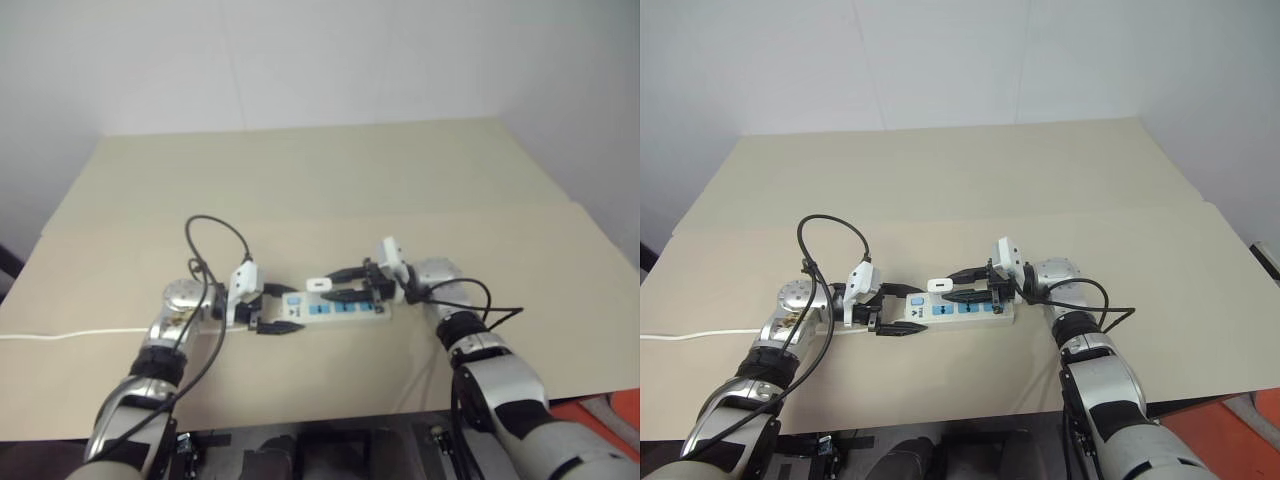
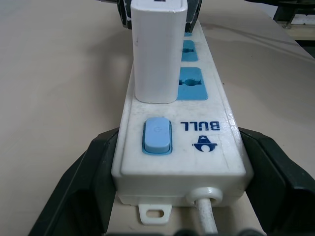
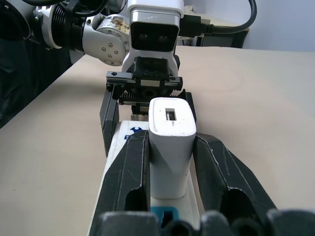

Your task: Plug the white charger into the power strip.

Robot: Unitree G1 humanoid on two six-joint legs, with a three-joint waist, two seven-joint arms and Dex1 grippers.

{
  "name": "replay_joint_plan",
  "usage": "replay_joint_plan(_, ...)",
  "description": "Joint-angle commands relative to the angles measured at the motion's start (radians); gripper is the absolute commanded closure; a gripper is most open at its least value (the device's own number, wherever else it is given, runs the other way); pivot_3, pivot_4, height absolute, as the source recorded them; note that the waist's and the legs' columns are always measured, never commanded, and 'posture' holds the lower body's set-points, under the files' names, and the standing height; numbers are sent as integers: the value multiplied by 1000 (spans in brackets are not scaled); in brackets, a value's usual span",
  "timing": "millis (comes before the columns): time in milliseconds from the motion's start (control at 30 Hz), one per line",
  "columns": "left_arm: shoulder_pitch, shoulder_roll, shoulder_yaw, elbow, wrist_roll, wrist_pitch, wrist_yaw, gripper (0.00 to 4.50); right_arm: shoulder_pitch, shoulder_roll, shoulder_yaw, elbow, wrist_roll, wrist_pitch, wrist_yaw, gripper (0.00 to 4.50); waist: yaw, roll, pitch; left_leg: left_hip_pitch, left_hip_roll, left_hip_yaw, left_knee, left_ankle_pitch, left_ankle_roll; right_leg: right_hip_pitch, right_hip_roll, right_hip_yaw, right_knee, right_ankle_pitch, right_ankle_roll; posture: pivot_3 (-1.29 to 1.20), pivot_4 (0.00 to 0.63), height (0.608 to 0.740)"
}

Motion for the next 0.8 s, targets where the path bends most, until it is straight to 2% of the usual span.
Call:
replay_joint_plan(33,-1,-3,-16,-56,-19,-14,-31,1240,7,-18,0,29,-41,13,-1,2465,1,0,0,0,0,0,0,0,0,0,0,0,0,0,0,0,150,740)
replay_joint_plan(267,-3,-4,-19,-50,-15,-17,-29,1240,1,-23,-19,12,-24,25,48,113,2,0,0,-1,0,0,-1,0,-2,0,0,0,0,0,0,0,150,740)
replay_joint_plan(600,-20,-24,-3,-37,-60,-5,-69,1240,11,-85,56,-62,40,83,65,49,5,0,0,-2,0,0,-1,0,-2,0,0,-1,0,0,0,0,150,740)
replay_joint_plan(667,-21,-20,-7,-30,-63,-21,-97,505,20,-109,87,-114,71,113,65,0,5,0,0,-5,0,0,-1,0,-2,0,0,-1,0,0,0,0,150,740)
replay_joint_plan(733,-19,-21,-4,-25,-71,-33,-118,8,28,-125,105,-148,98,119,65,0,4,0,0,-6,0,0,-1,1,-2,-1,0,-1,0,0,0,0,150,740)
replay_joint_plan(800,-17,-28,4,-23,-82,-46,-131,8,32,-134,103,-160,111,114,65,0,3,0,0,-7,0,0,-1,1,-2,-1,0,-1,0,0,0,0,150,740)
